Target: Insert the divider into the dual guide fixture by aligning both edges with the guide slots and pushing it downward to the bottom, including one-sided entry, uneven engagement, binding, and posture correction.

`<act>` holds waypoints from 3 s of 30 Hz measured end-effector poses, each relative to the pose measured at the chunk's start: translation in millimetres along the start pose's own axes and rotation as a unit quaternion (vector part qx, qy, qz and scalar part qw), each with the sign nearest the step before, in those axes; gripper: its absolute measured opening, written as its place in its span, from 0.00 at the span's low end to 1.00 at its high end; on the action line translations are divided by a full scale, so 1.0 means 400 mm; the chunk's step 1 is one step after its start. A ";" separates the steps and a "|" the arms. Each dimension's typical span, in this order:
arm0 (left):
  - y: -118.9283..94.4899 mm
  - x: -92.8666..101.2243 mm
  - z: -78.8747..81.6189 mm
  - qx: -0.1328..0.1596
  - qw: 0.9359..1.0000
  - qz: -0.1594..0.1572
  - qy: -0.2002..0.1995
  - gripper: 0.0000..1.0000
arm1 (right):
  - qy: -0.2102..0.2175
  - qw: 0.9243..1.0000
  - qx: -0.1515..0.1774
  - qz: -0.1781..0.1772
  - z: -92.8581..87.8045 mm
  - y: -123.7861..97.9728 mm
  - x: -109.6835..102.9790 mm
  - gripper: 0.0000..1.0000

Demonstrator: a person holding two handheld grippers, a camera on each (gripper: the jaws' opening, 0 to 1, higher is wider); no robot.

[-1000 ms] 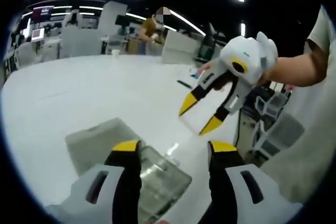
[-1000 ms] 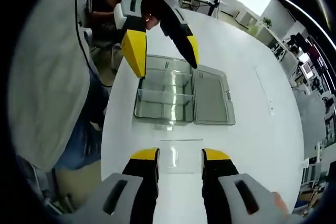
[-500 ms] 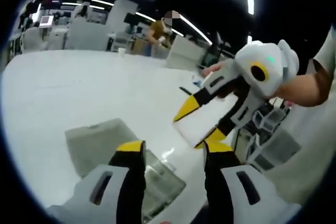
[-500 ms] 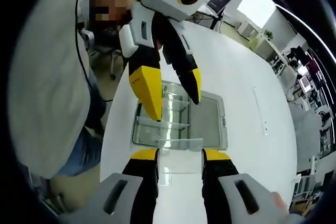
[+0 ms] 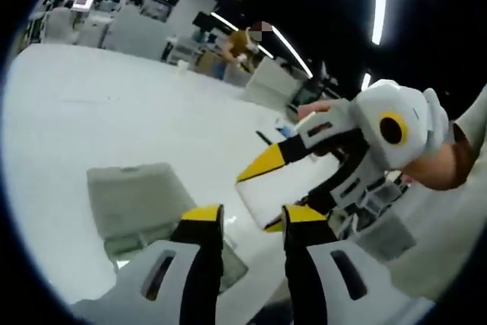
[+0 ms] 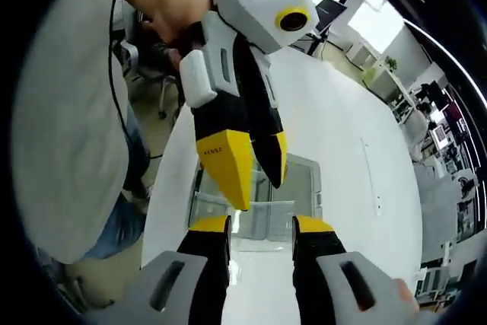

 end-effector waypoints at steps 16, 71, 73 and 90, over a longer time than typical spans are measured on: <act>-0.001 -0.007 -0.025 -0.015 0.997 0.009 -0.072 0.12 | -0.020 1.000 0.012 -0.015 0.030 -0.004 -0.017 0.27; -0.009 -0.015 -0.036 -0.012 0.986 -0.013 -0.164 0.00 | -0.055 0.998 0.008 -0.026 0.062 0.014 -0.014 0.29; -0.007 -0.016 -0.036 -0.011 0.987 -0.017 -0.160 0.00 | -0.044 0.999 0.008 -0.024 0.063 0.013 -0.013 0.30; -0.030 -0.027 -0.033 0.016 0.997 -0.034 -0.068 0.00 | 0.024 0.999 0.024 0.008 0.058 -0.008 0.022 0.25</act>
Point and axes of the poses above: the point that each gripper's makers call its tool centre point, and the gripper's own axes: y roughly forward along the fingers, x roughly to its right, z roughly out of its top, the point moved 2 cm from there along -y, roughly backward along the fingers, and after that the axes turned 11 degrees about y, right-handed, at the moved point
